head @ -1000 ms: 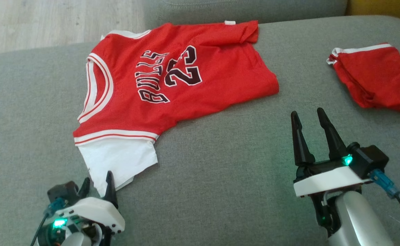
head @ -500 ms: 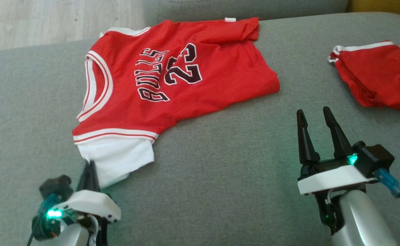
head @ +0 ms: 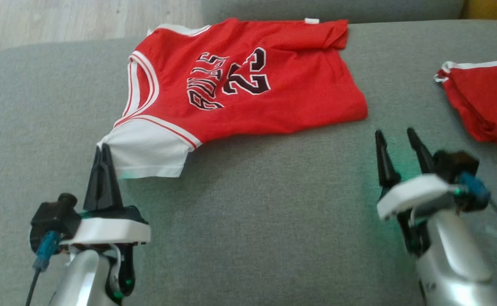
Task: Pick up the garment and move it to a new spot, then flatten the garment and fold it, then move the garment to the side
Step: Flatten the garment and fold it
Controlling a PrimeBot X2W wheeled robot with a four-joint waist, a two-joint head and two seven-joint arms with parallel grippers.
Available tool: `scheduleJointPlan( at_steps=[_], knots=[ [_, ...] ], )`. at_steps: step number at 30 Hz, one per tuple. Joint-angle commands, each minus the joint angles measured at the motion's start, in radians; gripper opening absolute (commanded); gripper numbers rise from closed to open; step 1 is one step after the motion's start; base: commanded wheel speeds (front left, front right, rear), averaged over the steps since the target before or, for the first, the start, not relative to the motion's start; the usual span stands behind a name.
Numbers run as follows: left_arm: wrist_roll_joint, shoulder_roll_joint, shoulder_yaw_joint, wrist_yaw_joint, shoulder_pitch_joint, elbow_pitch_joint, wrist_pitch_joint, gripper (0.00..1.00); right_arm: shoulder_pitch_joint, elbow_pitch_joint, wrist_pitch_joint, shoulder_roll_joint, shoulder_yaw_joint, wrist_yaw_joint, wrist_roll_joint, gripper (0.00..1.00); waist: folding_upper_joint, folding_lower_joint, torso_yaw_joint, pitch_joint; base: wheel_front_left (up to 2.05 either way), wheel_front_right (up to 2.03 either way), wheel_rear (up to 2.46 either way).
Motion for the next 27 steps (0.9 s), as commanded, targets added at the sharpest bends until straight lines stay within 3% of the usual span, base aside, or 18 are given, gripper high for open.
scheduleJointPlan(
  at_steps=[1, 7, 15, 20, 27],
  knots=[
    [0.012, 0.009, 0.035, -0.004, -0.039, -0.034, -0.012, 0.0, -0.062, -0.014, 0.007, -0.001, 0.017, -0.001, 0.008, 1.0, -0.0001, 0.0, 0.009, 0.009, 0.0, 0.0, 0.0],
    [0.045, -0.024, 0.022, -0.035, -0.059, -0.037, -0.012, 0.0, -0.232, 0.241, 0.084, -0.001, -0.019, -0.001, 0.064, 1.0, -0.0001, 0.0, 0.044, 0.037, 0.0, 0.0, 0.0],
    [0.074, -0.057, 0.024, -0.071, -0.084, -0.025, -0.012, 0.0, -0.404, 0.536, 0.066, -0.001, -0.085, -0.001, -0.013, 1.0, -0.0001, 0.0, 0.083, 0.059, 0.0, 0.0, 0.0],
    [0.089, -0.07, 0.028, -0.09, -0.09, -0.015, -0.012, 0.0, -0.474, 0.653, 0.014, -0.001, -0.097, -0.001, -0.018, 1.0, -0.0001, 0.0, 0.097, 0.067, 0.0, 0.0, 0.0],
    [0.106, -0.082, 0.047, -0.108, -0.089, -0.004, -0.012, 0.0, -0.514, 0.716, -0.068, -0.001, -0.097, -0.001, 0.01, 1.0, -0.0001, 0.0, 0.096, 0.069, 0.0, 0.0, 0.0]
  ],
)
